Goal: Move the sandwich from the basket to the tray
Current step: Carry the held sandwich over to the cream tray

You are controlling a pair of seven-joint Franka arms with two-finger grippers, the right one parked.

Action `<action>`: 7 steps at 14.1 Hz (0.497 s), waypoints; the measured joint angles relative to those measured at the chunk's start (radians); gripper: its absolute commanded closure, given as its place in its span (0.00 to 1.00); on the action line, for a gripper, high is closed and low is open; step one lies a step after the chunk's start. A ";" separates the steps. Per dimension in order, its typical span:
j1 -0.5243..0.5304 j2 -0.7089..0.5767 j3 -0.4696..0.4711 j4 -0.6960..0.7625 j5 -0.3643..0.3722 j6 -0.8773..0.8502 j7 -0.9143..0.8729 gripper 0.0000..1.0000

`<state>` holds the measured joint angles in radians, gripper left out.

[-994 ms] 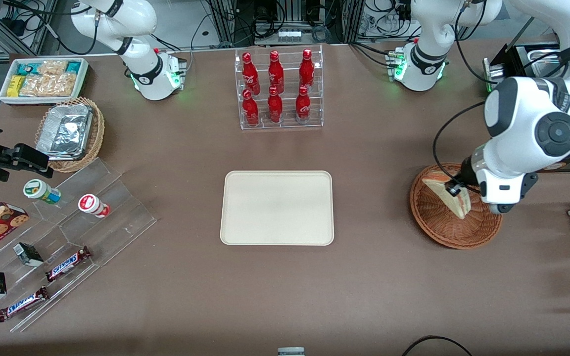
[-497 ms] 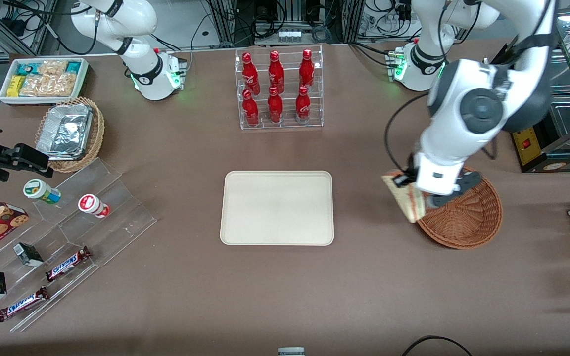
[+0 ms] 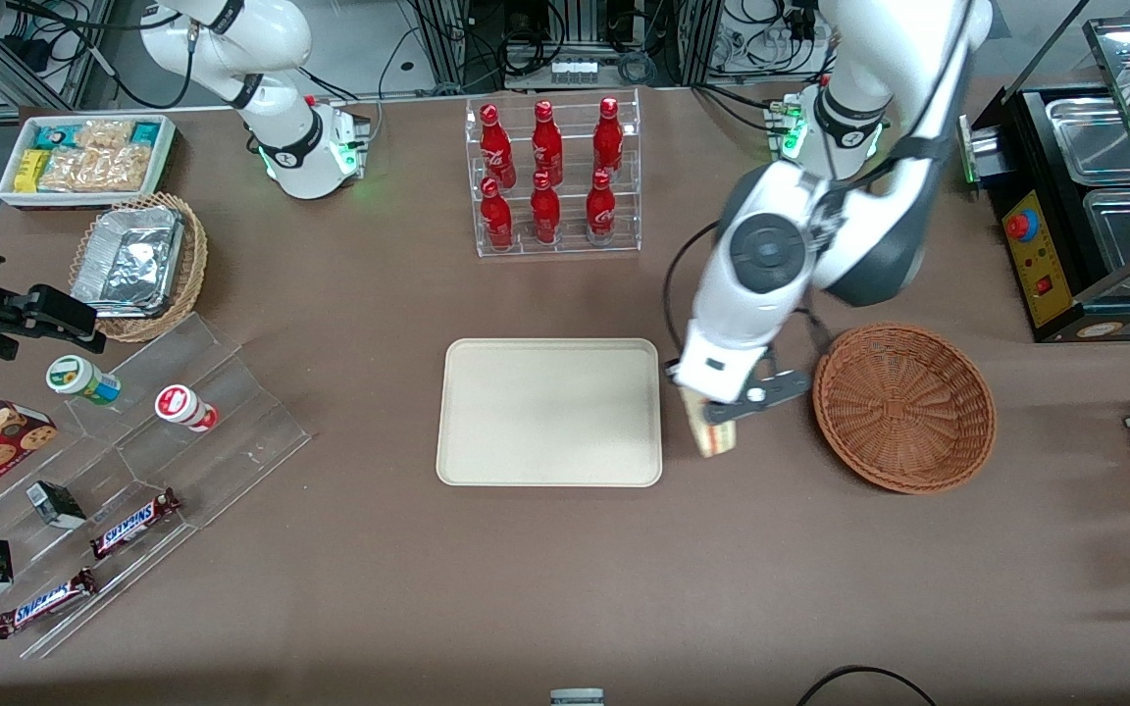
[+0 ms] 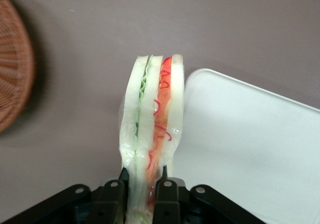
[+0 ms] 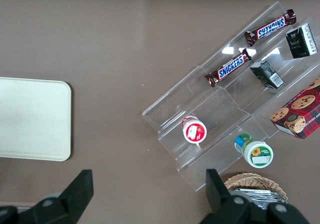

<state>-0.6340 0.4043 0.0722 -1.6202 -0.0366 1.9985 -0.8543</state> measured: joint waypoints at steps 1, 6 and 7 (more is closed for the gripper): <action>-0.024 0.024 0.000 0.006 0.000 0.018 0.000 0.79; -0.105 0.092 0.001 0.014 0.028 0.094 0.003 0.79; -0.119 0.106 0.001 0.014 0.036 0.106 0.003 0.79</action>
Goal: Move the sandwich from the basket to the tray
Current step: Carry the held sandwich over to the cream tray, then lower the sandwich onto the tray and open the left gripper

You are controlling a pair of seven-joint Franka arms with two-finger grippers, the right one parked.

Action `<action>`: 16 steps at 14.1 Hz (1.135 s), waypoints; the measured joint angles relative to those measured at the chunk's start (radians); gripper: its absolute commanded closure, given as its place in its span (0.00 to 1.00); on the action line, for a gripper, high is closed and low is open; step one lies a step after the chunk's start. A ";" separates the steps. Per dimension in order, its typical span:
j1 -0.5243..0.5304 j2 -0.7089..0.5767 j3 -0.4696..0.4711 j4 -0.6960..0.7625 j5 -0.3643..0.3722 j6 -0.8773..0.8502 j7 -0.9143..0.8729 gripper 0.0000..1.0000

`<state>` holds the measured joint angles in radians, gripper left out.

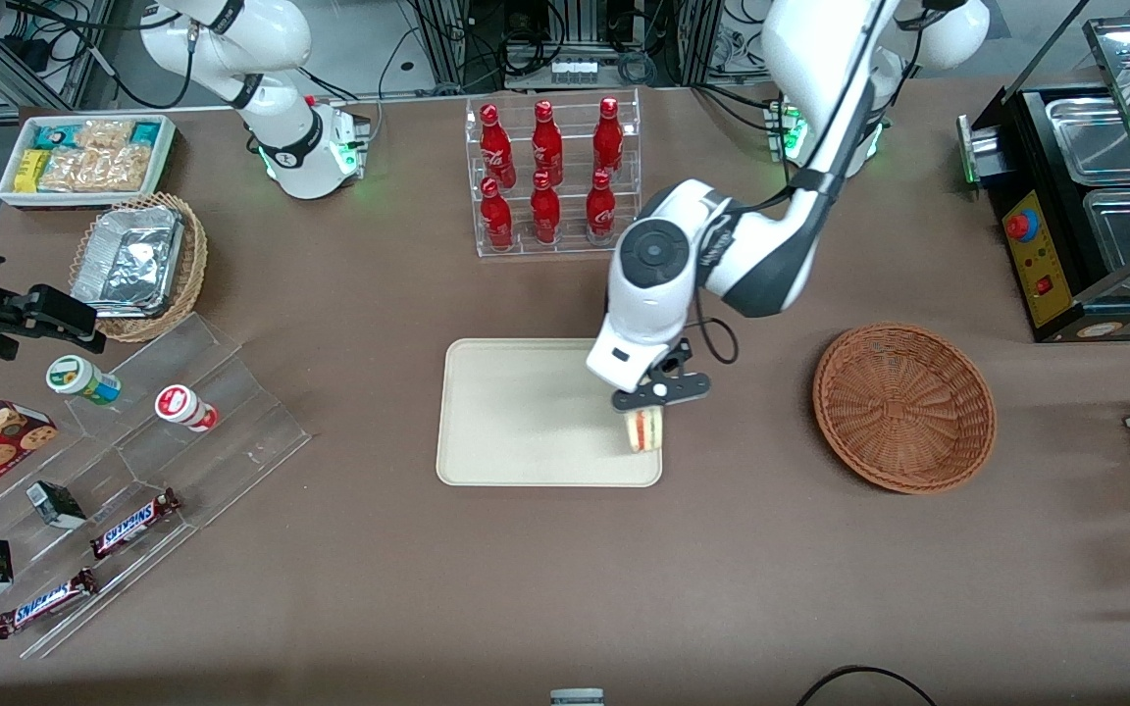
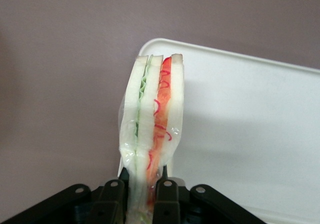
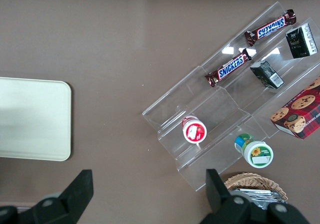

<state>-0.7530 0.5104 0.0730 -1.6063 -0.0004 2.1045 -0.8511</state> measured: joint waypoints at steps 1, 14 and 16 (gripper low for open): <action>-0.013 0.016 0.000 0.000 0.004 0.018 0.000 0.79; -0.081 0.150 0.008 0.000 0.048 0.137 0.000 0.78; -0.081 0.156 0.009 0.000 0.050 0.150 0.000 0.40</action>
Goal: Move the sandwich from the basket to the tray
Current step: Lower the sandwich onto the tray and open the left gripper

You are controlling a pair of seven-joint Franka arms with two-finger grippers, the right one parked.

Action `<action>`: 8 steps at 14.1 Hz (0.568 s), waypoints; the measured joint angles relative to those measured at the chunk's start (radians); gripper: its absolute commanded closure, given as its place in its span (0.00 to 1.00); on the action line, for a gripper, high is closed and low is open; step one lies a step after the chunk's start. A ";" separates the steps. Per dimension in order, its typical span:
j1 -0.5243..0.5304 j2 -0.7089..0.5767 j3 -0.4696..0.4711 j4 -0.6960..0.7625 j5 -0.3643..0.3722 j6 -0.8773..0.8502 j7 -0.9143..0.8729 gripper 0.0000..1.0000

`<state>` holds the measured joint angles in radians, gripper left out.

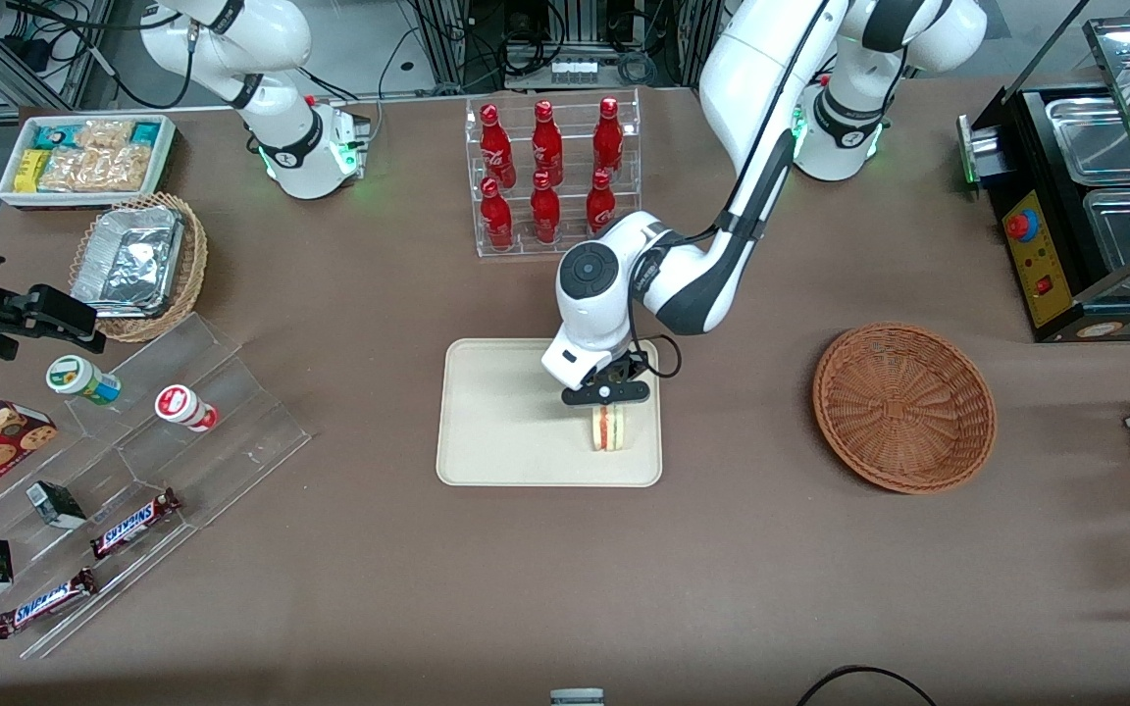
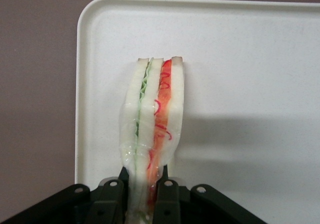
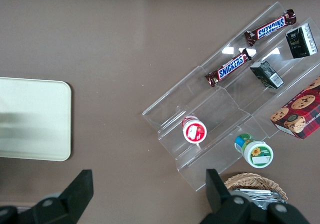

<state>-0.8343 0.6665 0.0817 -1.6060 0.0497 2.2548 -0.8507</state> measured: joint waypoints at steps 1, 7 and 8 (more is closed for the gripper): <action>0.000 0.000 0.000 0.001 0.001 0.001 0.000 0.13; 0.002 0.000 0.008 0.007 0.001 0.000 -0.008 0.00; 0.003 -0.003 0.009 0.014 0.001 -0.006 -0.018 0.00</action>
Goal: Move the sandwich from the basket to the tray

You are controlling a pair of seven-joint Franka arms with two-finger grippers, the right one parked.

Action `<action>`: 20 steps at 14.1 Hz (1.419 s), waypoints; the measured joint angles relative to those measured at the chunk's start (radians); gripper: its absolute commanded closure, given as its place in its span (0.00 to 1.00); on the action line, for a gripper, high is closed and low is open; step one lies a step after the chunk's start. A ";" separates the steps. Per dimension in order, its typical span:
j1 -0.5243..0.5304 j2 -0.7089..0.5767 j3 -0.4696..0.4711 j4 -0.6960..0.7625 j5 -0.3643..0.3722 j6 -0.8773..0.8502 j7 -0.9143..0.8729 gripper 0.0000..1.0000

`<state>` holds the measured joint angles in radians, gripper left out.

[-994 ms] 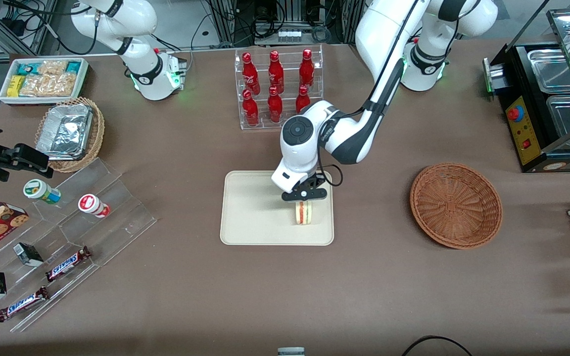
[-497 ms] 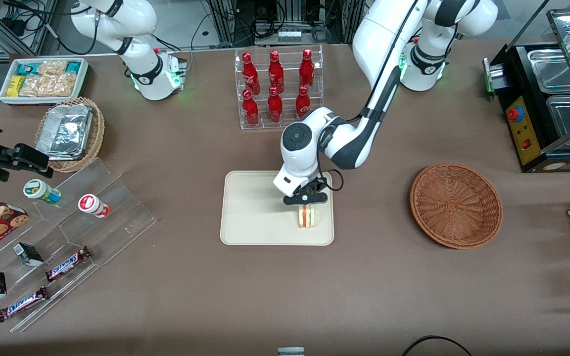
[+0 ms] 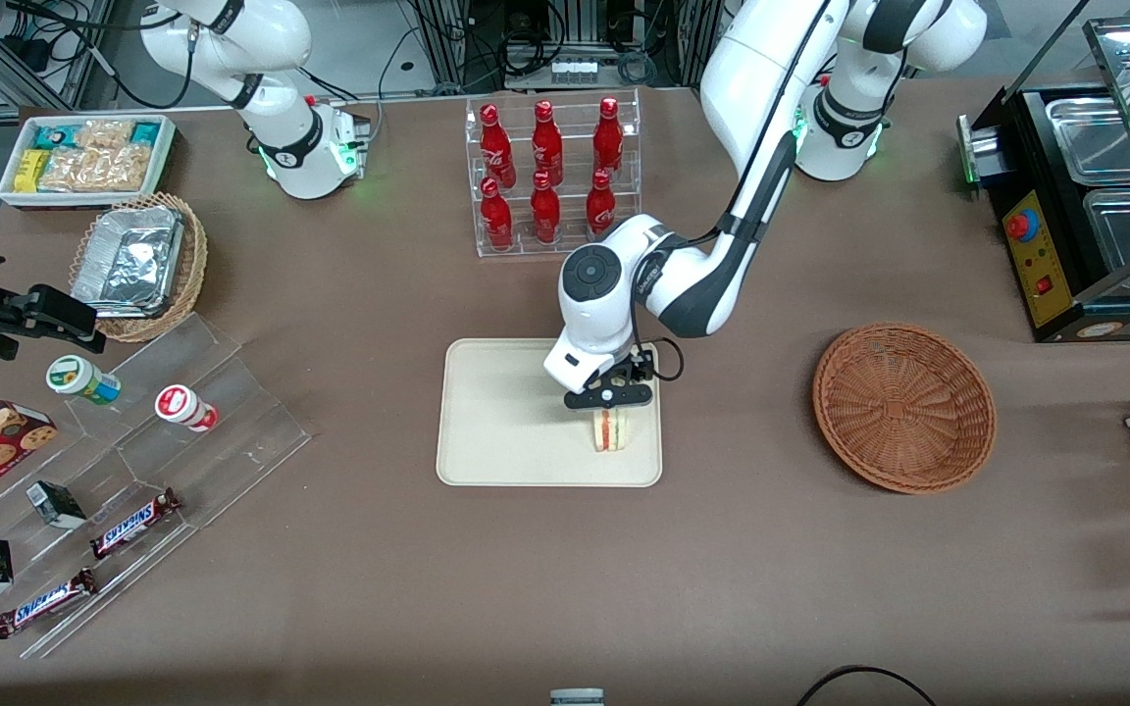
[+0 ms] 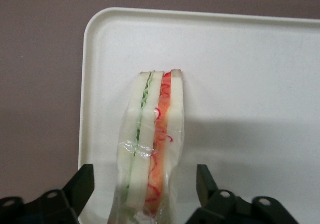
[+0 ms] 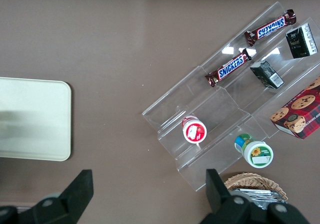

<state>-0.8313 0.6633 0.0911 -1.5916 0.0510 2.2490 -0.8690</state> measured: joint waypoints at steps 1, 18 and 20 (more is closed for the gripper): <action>0.000 -0.007 0.001 0.007 0.000 -0.012 -0.012 0.00; 0.057 -0.506 0.139 0.040 0.001 -0.435 -0.103 0.00; 0.058 -0.553 0.160 0.040 0.009 -0.489 -0.102 0.00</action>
<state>-0.7733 0.1108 0.2507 -1.5512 0.0599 1.7596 -0.9712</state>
